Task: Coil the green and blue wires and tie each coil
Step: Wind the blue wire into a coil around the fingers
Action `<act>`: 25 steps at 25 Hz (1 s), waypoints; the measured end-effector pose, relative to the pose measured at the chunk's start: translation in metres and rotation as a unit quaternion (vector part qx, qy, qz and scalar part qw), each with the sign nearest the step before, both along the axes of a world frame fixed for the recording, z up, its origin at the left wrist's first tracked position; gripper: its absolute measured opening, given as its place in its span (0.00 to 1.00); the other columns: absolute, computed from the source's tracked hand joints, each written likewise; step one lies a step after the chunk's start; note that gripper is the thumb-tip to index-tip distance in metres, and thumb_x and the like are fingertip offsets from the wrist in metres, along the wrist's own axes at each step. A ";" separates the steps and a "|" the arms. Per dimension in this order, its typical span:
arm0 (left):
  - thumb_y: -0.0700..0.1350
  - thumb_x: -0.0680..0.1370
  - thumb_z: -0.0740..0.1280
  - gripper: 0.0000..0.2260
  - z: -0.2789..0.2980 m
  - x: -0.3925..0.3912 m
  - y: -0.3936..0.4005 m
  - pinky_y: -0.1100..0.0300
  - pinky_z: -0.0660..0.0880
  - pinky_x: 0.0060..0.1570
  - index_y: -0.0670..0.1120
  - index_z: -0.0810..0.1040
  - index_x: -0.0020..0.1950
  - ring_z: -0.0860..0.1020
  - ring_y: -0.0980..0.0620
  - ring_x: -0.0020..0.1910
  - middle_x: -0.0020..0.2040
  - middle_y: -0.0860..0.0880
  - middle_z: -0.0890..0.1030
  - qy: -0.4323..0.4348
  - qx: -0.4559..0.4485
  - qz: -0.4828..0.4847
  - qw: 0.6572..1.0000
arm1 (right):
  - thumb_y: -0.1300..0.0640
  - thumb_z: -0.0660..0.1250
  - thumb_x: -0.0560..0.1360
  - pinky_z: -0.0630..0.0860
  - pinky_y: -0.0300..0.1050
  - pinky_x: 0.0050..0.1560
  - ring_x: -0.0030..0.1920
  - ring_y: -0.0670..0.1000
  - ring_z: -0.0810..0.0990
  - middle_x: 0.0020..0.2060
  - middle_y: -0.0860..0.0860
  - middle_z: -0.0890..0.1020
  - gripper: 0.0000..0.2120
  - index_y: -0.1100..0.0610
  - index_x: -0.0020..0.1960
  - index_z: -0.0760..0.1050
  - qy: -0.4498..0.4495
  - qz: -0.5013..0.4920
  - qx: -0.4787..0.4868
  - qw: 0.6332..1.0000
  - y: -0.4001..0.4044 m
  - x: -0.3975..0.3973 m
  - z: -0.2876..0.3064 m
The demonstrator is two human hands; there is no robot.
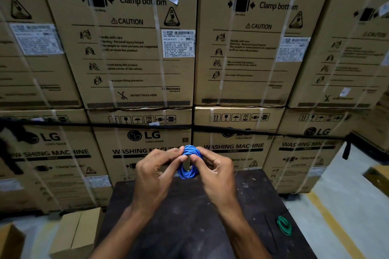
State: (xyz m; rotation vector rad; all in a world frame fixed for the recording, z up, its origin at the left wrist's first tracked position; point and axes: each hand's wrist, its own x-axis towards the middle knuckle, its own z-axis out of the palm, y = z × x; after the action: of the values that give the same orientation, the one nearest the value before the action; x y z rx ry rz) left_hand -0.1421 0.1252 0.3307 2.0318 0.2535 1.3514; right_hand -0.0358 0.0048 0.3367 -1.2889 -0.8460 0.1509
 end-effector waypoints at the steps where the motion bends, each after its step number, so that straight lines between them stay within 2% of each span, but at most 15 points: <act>1: 0.45 0.74 0.76 0.10 -0.001 -0.001 0.000 0.57 0.83 0.49 0.45 0.87 0.54 0.86 0.55 0.48 0.50 0.53 0.87 0.004 0.021 0.006 1.000 | 0.65 0.72 0.77 0.82 0.41 0.50 0.47 0.43 0.85 0.45 0.44 0.88 0.15 0.44 0.49 0.84 -0.014 -0.009 -0.006 1.000 -0.002 0.000 -0.002; 2: 0.45 0.73 0.76 0.08 -0.001 -0.002 0.001 0.56 0.83 0.48 0.46 0.88 0.52 0.86 0.55 0.48 0.50 0.53 0.87 0.010 0.014 0.001 1.000 | 0.64 0.73 0.76 0.82 0.42 0.50 0.47 0.43 0.85 0.45 0.43 0.88 0.15 0.43 0.49 0.84 -0.028 -0.018 -0.016 0.999 -0.003 0.002 -0.005; 4: 0.43 0.71 0.79 0.03 0.004 -0.003 0.004 0.55 0.84 0.48 0.48 0.88 0.43 0.87 0.53 0.48 0.48 0.52 0.88 0.028 -0.075 -0.068 0.994 | 0.64 0.73 0.76 0.81 0.39 0.49 0.47 0.40 0.85 0.45 0.38 0.87 0.17 0.40 0.49 0.83 -0.057 -0.025 -0.039 0.997 -0.007 0.004 -0.006; 6: 0.40 0.69 0.80 0.07 0.013 -0.002 0.008 0.56 0.83 0.48 0.43 0.83 0.35 0.88 0.49 0.48 0.48 0.48 0.89 0.072 -0.168 -0.167 0.969 | 0.64 0.74 0.75 0.79 0.35 0.50 0.47 0.36 0.84 0.43 0.32 0.85 0.20 0.37 0.47 0.82 -0.085 -0.021 -0.063 0.994 -0.011 0.010 -0.007; 8: 0.37 0.67 0.81 0.12 0.021 -0.001 0.015 0.57 0.82 0.46 0.36 0.78 0.33 0.87 0.48 0.46 0.45 0.43 0.89 0.112 -0.194 -0.214 0.951 | 0.63 0.75 0.75 0.79 0.35 0.51 0.48 0.34 0.83 0.43 0.30 0.85 0.15 0.41 0.48 0.85 -0.106 -0.007 -0.085 0.991 -0.013 0.017 -0.008; 9: 0.36 0.65 0.81 0.15 0.026 0.001 0.019 0.59 0.82 0.43 0.34 0.76 0.33 0.87 0.49 0.43 0.42 0.42 0.88 0.127 -0.207 -0.224 0.944 | 0.61 0.75 0.75 0.80 0.37 0.53 0.50 0.34 0.83 0.45 0.31 0.85 0.10 0.47 0.51 0.87 -0.110 0.005 -0.090 0.990 -0.014 0.021 -0.009; 10: 0.37 0.63 0.82 0.16 0.031 0.002 0.023 0.61 0.81 0.39 0.34 0.75 0.33 0.86 0.50 0.39 0.39 0.42 0.87 0.145 -0.224 -0.231 0.936 | 0.57 0.75 0.74 0.81 0.39 0.55 0.52 0.36 0.84 0.47 0.34 0.86 0.10 0.52 0.55 0.86 -0.110 0.009 -0.095 0.989 -0.015 0.024 -0.010; 12: 0.43 0.61 0.85 0.17 0.040 0.003 0.028 0.62 0.77 0.31 0.40 0.77 0.36 0.81 0.52 0.32 0.34 0.46 0.85 0.202 -0.238 -0.259 0.914 | 0.51 0.74 0.73 0.82 0.42 0.56 0.53 0.38 0.84 0.50 0.42 0.87 0.16 0.57 0.57 0.86 -0.121 0.004 -0.098 0.988 -0.016 0.028 -0.010; 15: 0.45 0.66 0.83 0.14 0.052 0.008 0.029 0.61 0.73 0.28 0.42 0.82 0.43 0.76 0.52 0.30 0.34 0.44 0.84 0.312 -0.238 -0.274 0.878 | 0.53 0.73 0.74 0.81 0.39 0.48 0.49 0.36 0.83 0.47 0.43 0.88 0.13 0.56 0.56 0.86 -0.159 0.022 -0.099 0.982 -0.023 0.035 -0.007; 18: 0.47 0.71 0.79 0.10 0.066 0.014 0.027 0.62 0.72 0.28 0.42 0.85 0.46 0.75 0.51 0.32 0.37 0.42 0.83 0.403 -0.224 -0.272 0.845 | 0.58 0.72 0.76 0.74 0.36 0.37 0.38 0.33 0.74 0.35 0.38 0.81 0.04 0.55 0.50 0.84 -0.228 0.064 -0.110 0.965 -0.032 0.044 0.001; 20: 0.49 0.71 0.79 0.11 0.070 0.019 0.027 0.64 0.69 0.26 0.42 0.86 0.45 0.73 0.51 0.30 0.35 0.43 0.81 0.443 -0.217 -0.281 0.824 | 0.60 0.72 0.77 0.70 0.33 0.36 0.36 0.33 0.71 0.34 0.37 0.77 0.03 0.55 0.49 0.83 -0.256 0.076 -0.112 0.957 -0.036 0.048 0.002; 23: 0.56 0.66 0.82 0.18 0.064 0.028 0.027 0.67 0.68 0.23 0.43 0.87 0.44 0.71 0.57 0.27 0.34 0.46 0.79 0.473 -0.208 -0.293 0.805 | 0.60 0.71 0.78 0.72 0.34 0.37 0.37 0.34 0.73 0.36 0.40 0.79 0.03 0.56 0.51 0.83 -0.264 0.084 -0.112 0.954 -0.039 0.053 0.000; 25: 0.60 0.63 0.82 0.21 0.056 0.035 0.026 0.67 0.69 0.23 0.44 0.87 0.44 0.73 0.59 0.30 0.38 0.45 0.79 0.471 -0.206 -0.305 0.802 | 0.59 0.70 0.78 0.74 0.37 0.37 0.36 0.37 0.76 0.37 0.43 0.82 0.03 0.56 0.51 0.83 -0.267 0.090 -0.108 0.953 -0.041 0.059 -0.002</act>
State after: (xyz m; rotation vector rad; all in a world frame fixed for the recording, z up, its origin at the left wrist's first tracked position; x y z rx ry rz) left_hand -0.1075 0.1511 0.3864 1.9681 0.2521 -0.1769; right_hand 0.0228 -0.0358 0.3350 -1.4831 -1.4443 0.0368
